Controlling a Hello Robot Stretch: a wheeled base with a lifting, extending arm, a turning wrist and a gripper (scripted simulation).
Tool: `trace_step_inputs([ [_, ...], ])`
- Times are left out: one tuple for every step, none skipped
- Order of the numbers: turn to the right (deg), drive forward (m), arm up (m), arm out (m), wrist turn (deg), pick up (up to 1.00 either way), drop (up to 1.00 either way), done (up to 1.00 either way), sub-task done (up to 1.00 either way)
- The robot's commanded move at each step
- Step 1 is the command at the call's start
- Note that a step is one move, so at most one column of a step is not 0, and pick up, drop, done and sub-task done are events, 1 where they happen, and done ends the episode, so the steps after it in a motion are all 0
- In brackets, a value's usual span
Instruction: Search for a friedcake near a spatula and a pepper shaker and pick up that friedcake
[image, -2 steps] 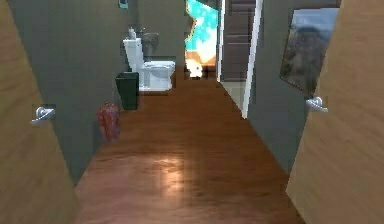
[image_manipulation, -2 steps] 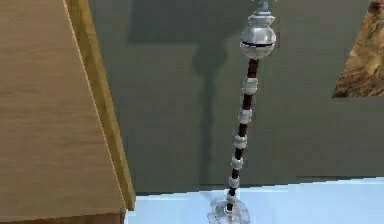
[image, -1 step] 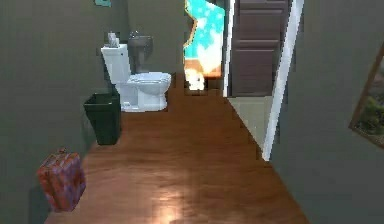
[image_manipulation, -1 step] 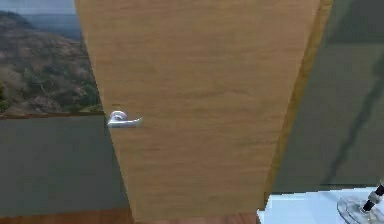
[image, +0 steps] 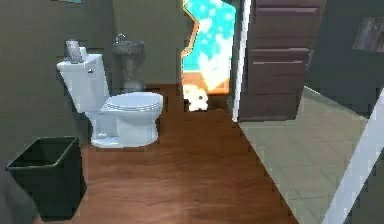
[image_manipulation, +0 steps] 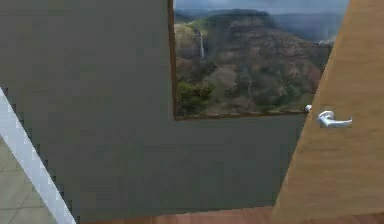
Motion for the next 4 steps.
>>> trace_step_inputs([
  [0.0, 1.0, 0.0, 0.0, 0.0, 0.0, 0.0, 0.0, 0.0],
  [45.0, 0.0, 0.0, 0.0, 0.0, 0.0, 0.0, 0.0, 0.0],
  [6.0, 0.0, 0.0, 0.0, 0.0, 0.0, 0.0, 0.0, 0.0],
  [0.0, 0.65, 0.0, 0.0, 0.0, 0.0, 0.0, 0.0, 0.0],
])
